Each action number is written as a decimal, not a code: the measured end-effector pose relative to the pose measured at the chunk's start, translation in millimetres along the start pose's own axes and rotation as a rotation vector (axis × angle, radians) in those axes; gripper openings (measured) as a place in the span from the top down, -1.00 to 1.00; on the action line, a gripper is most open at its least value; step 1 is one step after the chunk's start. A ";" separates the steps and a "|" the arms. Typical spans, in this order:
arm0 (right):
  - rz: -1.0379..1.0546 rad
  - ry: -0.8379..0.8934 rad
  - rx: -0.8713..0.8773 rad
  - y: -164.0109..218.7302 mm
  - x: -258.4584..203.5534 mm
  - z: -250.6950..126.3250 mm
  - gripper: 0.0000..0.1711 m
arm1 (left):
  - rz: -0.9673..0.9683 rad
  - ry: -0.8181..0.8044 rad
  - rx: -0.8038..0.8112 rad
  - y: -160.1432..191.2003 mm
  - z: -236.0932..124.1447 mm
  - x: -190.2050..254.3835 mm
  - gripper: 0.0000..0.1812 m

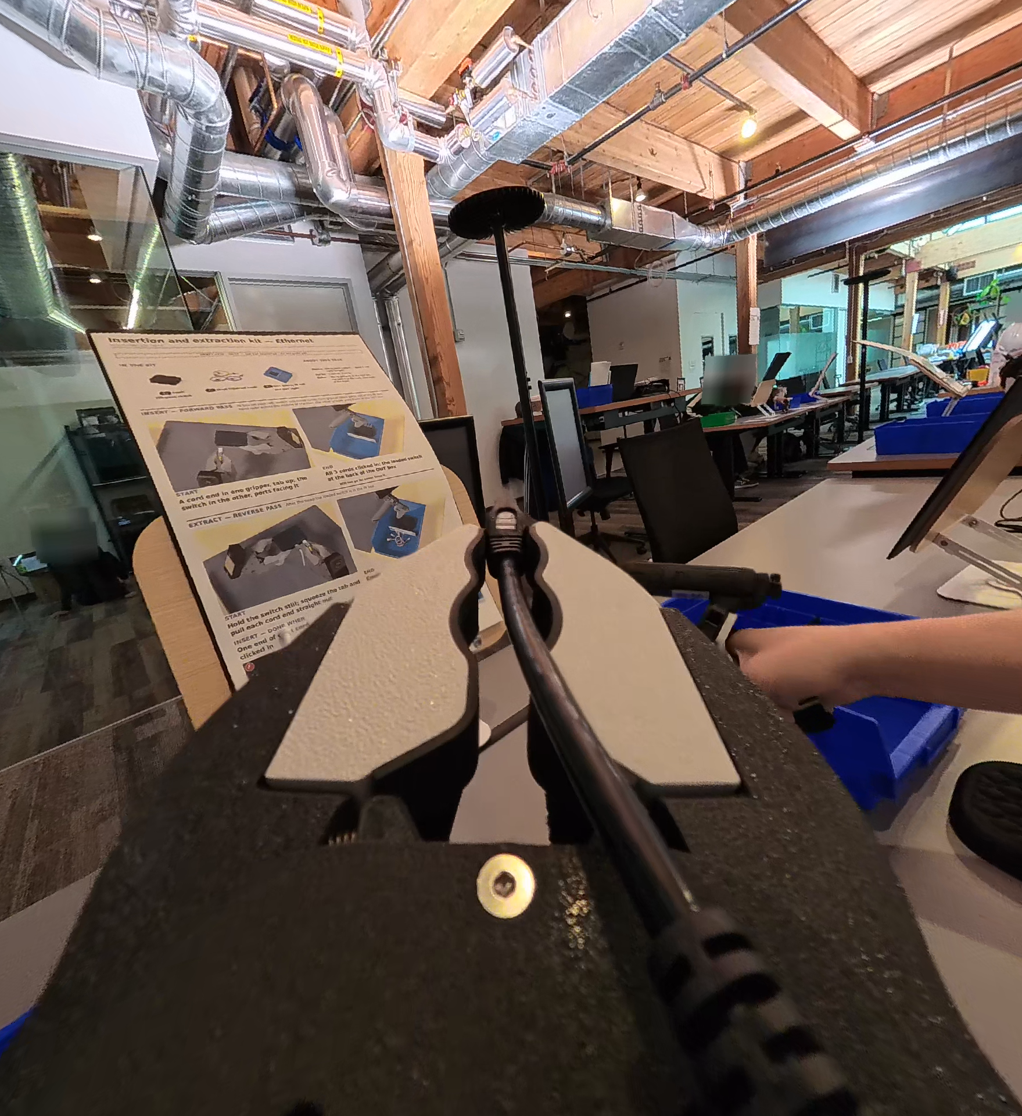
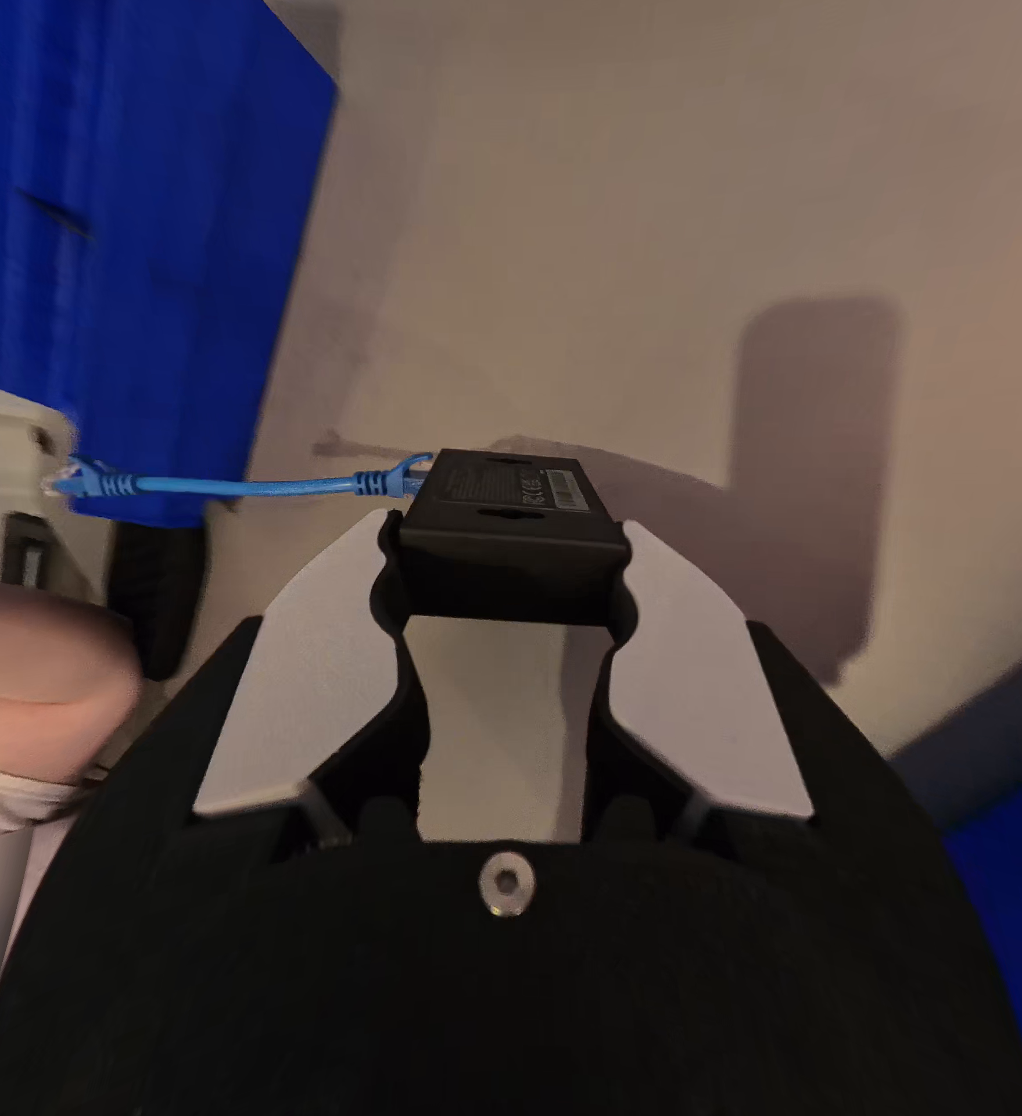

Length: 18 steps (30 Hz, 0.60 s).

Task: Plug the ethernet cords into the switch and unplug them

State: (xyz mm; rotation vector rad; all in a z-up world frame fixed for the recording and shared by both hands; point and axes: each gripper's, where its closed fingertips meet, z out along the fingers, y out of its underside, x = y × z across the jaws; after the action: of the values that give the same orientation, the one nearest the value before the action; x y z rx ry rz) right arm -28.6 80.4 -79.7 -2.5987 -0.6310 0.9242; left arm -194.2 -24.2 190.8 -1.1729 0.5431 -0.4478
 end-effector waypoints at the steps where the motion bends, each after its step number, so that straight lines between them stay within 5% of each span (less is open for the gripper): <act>1: 0.003 -0.042 0.042 -5.9 -5.9 -1.2 0.27 | -0.006 0.003 -0.006 1.2 0.8 1.0 0.87; 13: -0.189 -0.135 0.610 -71.1 -48.1 -42.9 0.27 | -0.059 0.088 -0.085 23.4 20.9 55.4 0.87; 18: -0.110 -0.230 0.646 -66.7 -44.0 -32.7 0.28 | -0.061 0.115 -0.183 57.1 36.5 85.7 0.88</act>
State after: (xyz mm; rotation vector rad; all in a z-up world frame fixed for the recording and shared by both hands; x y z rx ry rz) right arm -57.8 110.9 -4.3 -1.8889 -0.4288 1.1673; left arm -101.5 -29.4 133.3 -1.3472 0.6592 -0.5288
